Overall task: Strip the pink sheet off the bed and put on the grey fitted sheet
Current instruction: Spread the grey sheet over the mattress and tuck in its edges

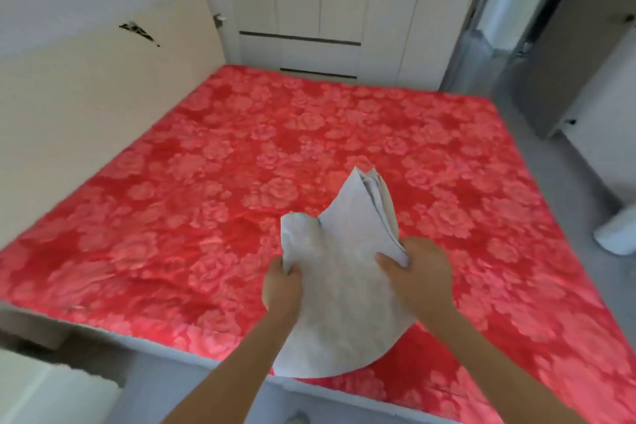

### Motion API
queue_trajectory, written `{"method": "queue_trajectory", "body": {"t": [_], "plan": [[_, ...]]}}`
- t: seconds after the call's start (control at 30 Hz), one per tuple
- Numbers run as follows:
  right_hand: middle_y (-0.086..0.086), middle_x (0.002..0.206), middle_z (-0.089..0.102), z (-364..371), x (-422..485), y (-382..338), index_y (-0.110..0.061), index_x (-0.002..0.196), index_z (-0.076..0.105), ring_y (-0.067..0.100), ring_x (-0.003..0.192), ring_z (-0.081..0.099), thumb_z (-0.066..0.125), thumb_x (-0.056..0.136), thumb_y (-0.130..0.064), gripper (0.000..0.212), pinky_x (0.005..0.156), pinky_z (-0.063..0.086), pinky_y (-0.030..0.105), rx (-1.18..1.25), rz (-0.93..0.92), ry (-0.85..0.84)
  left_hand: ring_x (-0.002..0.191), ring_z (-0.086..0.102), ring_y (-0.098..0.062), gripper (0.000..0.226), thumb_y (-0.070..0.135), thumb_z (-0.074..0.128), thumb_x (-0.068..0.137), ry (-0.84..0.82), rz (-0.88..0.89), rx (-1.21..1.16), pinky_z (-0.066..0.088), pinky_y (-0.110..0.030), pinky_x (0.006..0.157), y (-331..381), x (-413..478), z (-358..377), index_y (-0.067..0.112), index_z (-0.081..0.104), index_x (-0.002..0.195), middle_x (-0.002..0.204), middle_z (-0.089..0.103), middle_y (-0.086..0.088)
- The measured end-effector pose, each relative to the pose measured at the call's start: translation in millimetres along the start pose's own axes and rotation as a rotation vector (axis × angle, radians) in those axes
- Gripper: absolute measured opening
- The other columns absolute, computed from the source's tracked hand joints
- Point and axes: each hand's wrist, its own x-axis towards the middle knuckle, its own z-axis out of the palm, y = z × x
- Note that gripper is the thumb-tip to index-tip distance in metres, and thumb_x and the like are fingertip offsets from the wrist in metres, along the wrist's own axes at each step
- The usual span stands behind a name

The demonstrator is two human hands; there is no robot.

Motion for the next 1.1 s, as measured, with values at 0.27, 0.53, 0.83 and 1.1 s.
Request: {"method": "queue_trajectory", "body": {"t": [0.27,0.53,0.83,1.1], "plan": [[-0.007,0.051,0.033,-17.5,3.6,55.2,-0.022,0.054,0.028,0.014,0.049,0.032,0.052,0.064,-0.05,0.039,0.045,0.018,0.025,-0.063,0.49,0.031,0.077,0.054,-0.024,0.008,0.007,0.055,0.086,-0.309,0.3,0.063,0.042,-0.038,0.07,61.6,48.8,73.9,0.014,0.057,0.09,0.085,0.061,-0.008],[0.0,0.055,0.036,-85.1,-14.1,119.1,-0.016,0.056,0.03,0.025,0.059,0.037,0.077,0.075,-0.02,0.051,0.048,0.021,0.03,-0.189,0.736,0.349,0.063,0.039,-0.015,0.015,0.003,0.06,0.084,-0.648,0.402,-0.108,0.032,-0.027,0.056,150.7,25.1,177.9,0.007,0.049,0.075,0.069,0.044,-0.002],[-0.003,0.055,0.036,-193.6,-54.9,231.4,-0.017,0.056,0.028,0.021,0.063,0.038,0.076,0.077,-0.017,0.052,0.053,0.028,0.022,-0.154,0.742,0.495,0.056,0.039,-0.013,0.014,0.005,0.063,0.08,-0.699,0.436,-0.068,0.031,-0.027,0.053,197.8,-95.4,304.2,0.009,0.052,0.071,0.062,0.045,0.003],[-0.016,0.055,0.03,-290.3,-110.6,337.5,-0.033,0.056,0.024,0.014,0.06,0.035,0.071,0.073,-0.02,0.053,0.052,0.022,0.016,-0.164,0.459,0.42,0.083,0.058,-0.021,0.02,0.036,0.059,0.091,-0.954,0.307,0.025,0.052,-0.04,0.078,206.1,-290.8,409.5,0.02,0.057,0.079,0.08,0.057,-0.002]]}}
